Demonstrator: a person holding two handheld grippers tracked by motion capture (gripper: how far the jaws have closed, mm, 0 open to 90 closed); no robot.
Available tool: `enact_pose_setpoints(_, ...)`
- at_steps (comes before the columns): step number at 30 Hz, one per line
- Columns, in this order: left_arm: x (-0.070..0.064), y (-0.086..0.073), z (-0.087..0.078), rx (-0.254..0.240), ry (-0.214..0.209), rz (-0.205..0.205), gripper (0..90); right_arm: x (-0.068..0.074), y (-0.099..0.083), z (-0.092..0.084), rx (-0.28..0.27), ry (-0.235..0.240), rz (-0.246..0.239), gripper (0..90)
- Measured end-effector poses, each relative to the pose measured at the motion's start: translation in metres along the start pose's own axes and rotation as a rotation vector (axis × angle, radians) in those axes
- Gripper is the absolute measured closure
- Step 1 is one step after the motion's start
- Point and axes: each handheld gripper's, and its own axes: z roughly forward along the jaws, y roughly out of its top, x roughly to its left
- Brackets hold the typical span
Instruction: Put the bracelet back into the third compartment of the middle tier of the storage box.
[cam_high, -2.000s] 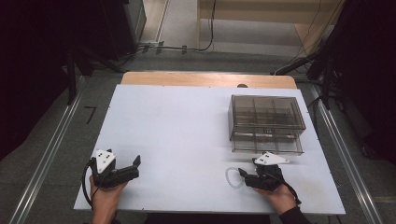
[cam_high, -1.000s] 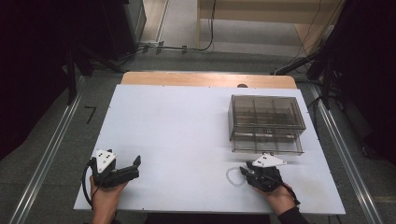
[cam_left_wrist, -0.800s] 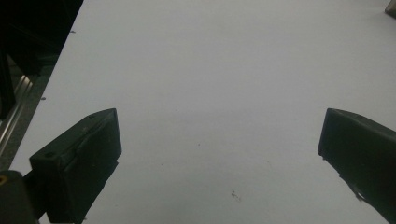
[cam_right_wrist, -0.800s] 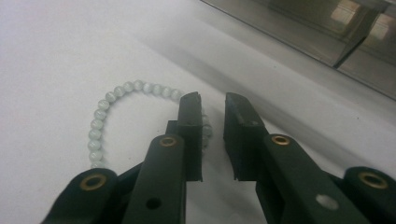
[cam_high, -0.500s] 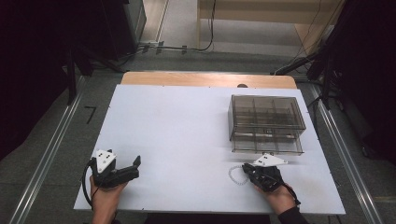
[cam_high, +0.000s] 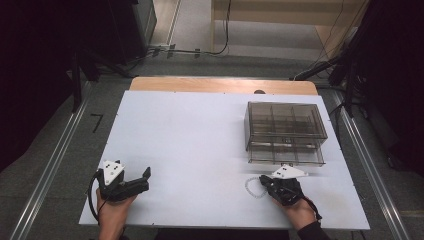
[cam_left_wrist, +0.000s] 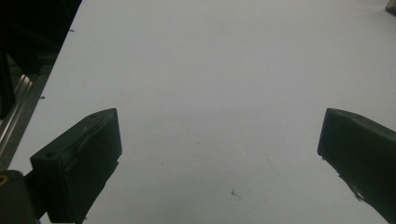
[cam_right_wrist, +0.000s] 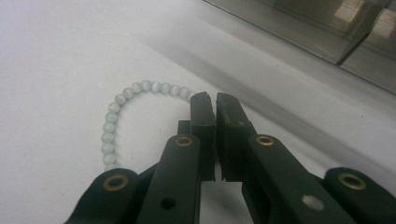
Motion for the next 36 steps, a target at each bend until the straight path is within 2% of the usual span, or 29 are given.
enact_pose_setpoints(18, 0.0, 0.0, 0.0, -0.001, -0.001, -0.003, 0.0, -0.001, 0.0, -0.003, -0.011, 0.012, 0.001, 84.6)
enact_pose_setpoints(22, 0.0, 0.0, 0.0, -0.002, -0.002, -0.003, 0.0, -0.001, 0.001, -0.006, -0.035, 0.009, 0.001, 84.6)
enact_pose_setpoints(27, 0.001, 0.0, 0.0, -0.002, -0.002, -0.003, 0.0, -0.005, 0.004, -0.016, -0.083, 0.0, 0.03, 84.6)
enact_pose_setpoints(36, 0.0, 0.0, 0.0, -0.001, -0.003, -0.002, 0.0, -0.008, 0.007, -0.027, -0.124, -0.004, 0.049, 84.6)
